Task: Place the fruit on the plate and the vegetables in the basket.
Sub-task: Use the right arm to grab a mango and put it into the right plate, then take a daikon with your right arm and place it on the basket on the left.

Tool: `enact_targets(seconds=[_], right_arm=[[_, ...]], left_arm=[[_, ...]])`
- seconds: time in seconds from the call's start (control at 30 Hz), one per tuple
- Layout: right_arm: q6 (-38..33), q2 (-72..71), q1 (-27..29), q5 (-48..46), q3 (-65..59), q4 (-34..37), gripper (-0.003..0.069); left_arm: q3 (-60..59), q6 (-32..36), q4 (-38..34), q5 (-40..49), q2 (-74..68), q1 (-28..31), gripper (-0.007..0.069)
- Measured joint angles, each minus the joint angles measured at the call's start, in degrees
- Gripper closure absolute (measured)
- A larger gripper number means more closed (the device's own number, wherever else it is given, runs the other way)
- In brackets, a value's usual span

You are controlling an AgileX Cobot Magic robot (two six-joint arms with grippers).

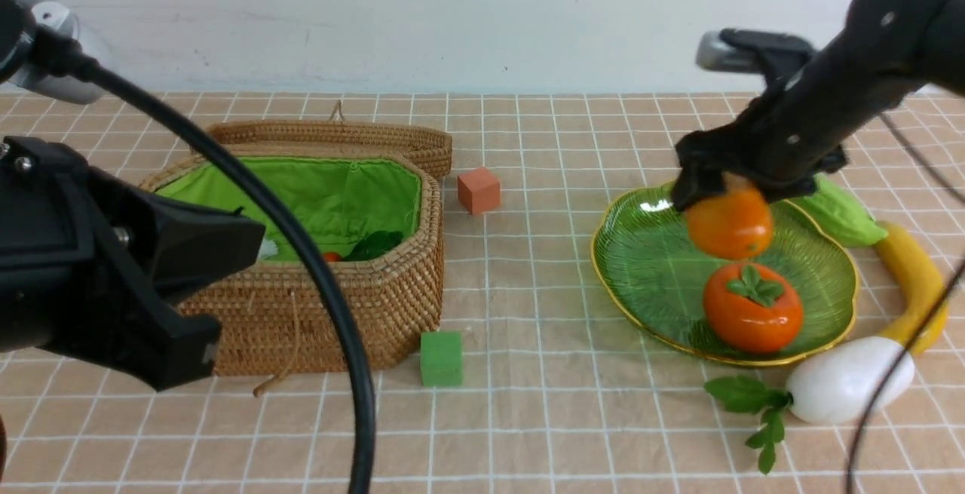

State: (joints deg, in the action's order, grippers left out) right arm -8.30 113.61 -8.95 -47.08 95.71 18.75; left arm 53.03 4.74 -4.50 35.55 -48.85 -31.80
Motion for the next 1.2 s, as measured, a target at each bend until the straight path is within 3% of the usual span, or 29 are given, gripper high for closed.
enact_targets(seconds=[0.13,0.53,0.63,0.77,0.87,0.97,1.1,1.2], right_arm=[[-1.68,3.75,-1.0,4.63,0.0,2.95,0.0105],[3.26,2.5,-0.26,1.08,-0.1,0.29,0.0043],[3.88,-3.42,-0.26,-5.18,-0.1,-1.64,0.0105],[6.53,-10.66,-0.26,-13.15,-1.56,-7.09,0.0255],[15.18,-20.15,1.4,-17.12,-11.82,-16.71,0.0465],[22.73,-25.55,5.52,-15.54,-21.6,-19.95,0.0521],[28.86,-28.74,12.42,-8.54,-32.92,-17.95,0.049],[27.17,-25.99,16.09,1.87,-38.16,-9.32,0.0309]], left_arm=[[0.0,0.0,-1.01,0.0,0.0,0.0,0.0629],[0.0,0.0,-2.16,1.26,0.0,0.0,0.0627],[0.0,0.0,-2.22,1.37,0.0,0.0,0.0624],[0.0,0.0,-2.22,1.84,0.0,0.0,0.0621],[0.0,0.0,-2.5,2.39,0.0,0.0,0.062],[0.0,0.0,-2.69,2.43,0.0,0.0,0.0619],[0.0,0.0,-2.74,2.37,0.0,0.0,0.0617],[0.0,0.0,-2.81,2.32,0.0,0.0,0.0617]])
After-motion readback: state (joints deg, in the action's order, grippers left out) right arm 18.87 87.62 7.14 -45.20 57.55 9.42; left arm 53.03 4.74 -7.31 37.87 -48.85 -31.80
